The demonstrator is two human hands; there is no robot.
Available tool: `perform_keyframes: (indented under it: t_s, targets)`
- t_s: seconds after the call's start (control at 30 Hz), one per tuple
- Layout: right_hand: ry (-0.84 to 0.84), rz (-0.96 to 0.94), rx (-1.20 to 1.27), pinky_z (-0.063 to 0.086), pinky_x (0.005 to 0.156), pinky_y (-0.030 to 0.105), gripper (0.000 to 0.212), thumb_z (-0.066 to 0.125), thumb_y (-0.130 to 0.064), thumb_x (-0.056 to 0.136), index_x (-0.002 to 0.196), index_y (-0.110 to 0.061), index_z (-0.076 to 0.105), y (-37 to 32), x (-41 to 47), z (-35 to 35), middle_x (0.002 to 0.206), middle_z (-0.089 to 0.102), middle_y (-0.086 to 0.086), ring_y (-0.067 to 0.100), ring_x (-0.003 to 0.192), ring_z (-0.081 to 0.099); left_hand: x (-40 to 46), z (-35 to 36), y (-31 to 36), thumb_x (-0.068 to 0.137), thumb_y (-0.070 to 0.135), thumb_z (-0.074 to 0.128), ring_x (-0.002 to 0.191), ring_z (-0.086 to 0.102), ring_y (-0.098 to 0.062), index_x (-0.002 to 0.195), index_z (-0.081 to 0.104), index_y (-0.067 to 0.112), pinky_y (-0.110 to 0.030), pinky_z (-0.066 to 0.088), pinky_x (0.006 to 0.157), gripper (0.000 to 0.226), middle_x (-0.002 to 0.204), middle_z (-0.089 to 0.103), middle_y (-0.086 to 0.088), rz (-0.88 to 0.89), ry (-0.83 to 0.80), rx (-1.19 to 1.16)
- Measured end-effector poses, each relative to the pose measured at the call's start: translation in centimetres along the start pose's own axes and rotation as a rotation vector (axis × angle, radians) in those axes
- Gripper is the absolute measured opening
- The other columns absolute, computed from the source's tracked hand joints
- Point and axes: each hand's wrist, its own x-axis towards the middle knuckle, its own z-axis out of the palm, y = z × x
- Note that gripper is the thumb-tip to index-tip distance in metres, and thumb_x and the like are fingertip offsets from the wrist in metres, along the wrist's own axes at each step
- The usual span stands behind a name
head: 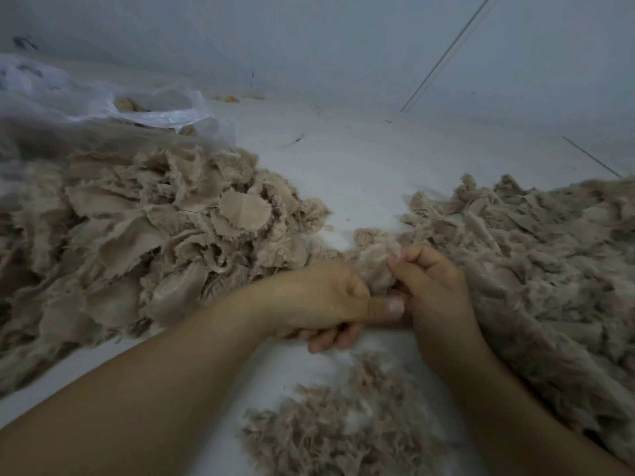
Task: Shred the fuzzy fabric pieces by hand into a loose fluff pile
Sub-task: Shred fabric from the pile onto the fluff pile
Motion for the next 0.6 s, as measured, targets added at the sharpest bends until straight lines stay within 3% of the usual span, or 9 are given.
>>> perform_keyframes:
  t_s: [0.07,0.2,0.27,0.33,0.4,0.47,0.5,0.53,0.6]
  targets:
    - [-0.024,0.016,0.044,0.051,0.058,0.03,0.036,0.055,0.005,0.091,0.064,-0.017,0.059,-0.2,0.0,0.0,0.061,0.06,0.008,0.02,0.06,0.058,0.9,0.9,-0.3,0.086,0.05,0.067,0.027,0.035,-0.017,0.069,0.056,-0.001,-0.02,0.022,0.035,0.055,0.047,0.053,-0.016,-0.047,0.289,-0.173]
    - [-0.05,0.011,0.047,0.047,0.064,0.039,0.043,0.054,0.002,0.092,0.056,-0.022,0.059,-0.4,-0.2,0.0,0.06,0.056,0.011,0.027,0.065,0.052,1.3,1.3,-0.3,0.092,0.028,0.066,0.027,0.034,-0.019,0.1,0.046,-0.004,-0.017,0.02,0.033,0.038,0.048,0.053,-0.011,0.02,0.383,-0.337]
    - [-0.024,0.006,0.042,0.043,0.06,0.036,0.041,0.055,0.0,0.092,0.057,-0.021,0.058,-0.4,-0.2,0.1,0.059,0.055,0.011,0.027,0.062,0.048,1.3,1.1,-0.4,0.097,0.019,0.06,0.026,0.032,-0.017,0.089,0.051,-0.002,-0.015,0.022,0.033,0.024,0.045,0.051,-0.009,0.068,0.416,-0.306]
    - [-0.008,0.0,0.052,0.047,0.061,0.034,0.035,0.053,-0.002,0.095,0.065,-0.018,0.063,-0.2,-0.1,0.3,0.068,0.064,0.013,0.028,0.066,0.056,1.6,0.6,-0.6,0.099,0.014,0.055,0.026,0.037,-0.017,0.083,0.055,0.001,-0.014,0.024,0.032,0.021,0.047,0.054,-0.009,0.17,0.554,-0.389]
    - [-0.011,0.005,0.038,0.056,0.067,0.027,0.028,0.049,-0.008,0.099,0.081,-0.011,0.07,0.0,0.2,0.4,0.085,0.075,0.01,0.024,0.077,0.07,1.8,-0.3,-0.2,0.1,0.012,0.052,0.037,0.054,-0.02,0.096,0.056,0.001,-0.019,0.035,0.033,0.013,0.067,0.066,-0.014,0.323,0.777,-0.693]
    - [0.004,0.025,-0.018,0.058,0.073,0.024,0.027,0.046,-0.012,0.102,0.093,-0.007,0.071,0.1,0.3,0.6,0.093,0.077,0.01,0.022,0.087,0.074,2.1,-0.9,-0.3,0.099,0.012,0.055,0.063,0.068,-0.025,0.128,0.045,0.01,-0.028,0.05,0.043,0.031,0.105,0.069,-0.011,0.427,0.895,-0.849]
    - [0.02,0.03,-0.038,0.058,0.074,0.023,0.027,0.047,-0.013,0.102,0.094,-0.007,0.071,0.2,0.4,0.6,0.093,0.077,0.009,0.022,0.089,0.074,2.2,-0.9,-0.7,0.097,0.009,0.057,0.07,0.067,-0.026,0.134,0.039,0.016,-0.032,0.052,0.048,0.042,0.114,0.066,-0.009,0.398,0.935,-0.772]
    - [0.036,0.031,-0.053,0.058,0.076,0.023,0.026,0.047,-0.013,0.102,0.094,-0.009,0.072,0.3,0.3,0.6,0.092,0.077,0.007,0.02,0.09,0.074,2.4,-0.8,-1.3,0.095,0.007,0.059,0.074,0.065,-0.026,0.133,0.041,0.017,-0.034,0.053,0.054,0.043,0.116,0.064,-0.006,0.31,0.986,-0.53]
    - [0.071,0.021,-0.077,0.058,0.078,0.024,0.026,0.048,-0.012,0.102,0.092,-0.012,0.071,0.3,0.2,0.7,0.092,0.077,0.004,0.018,0.091,0.073,2.5,-0.5,-2.2,0.09,0.004,0.061,0.088,0.06,-0.025,0.121,0.055,0.012,-0.031,0.048,0.074,0.032,0.116,0.062,-0.007,0.096,0.964,0.222]
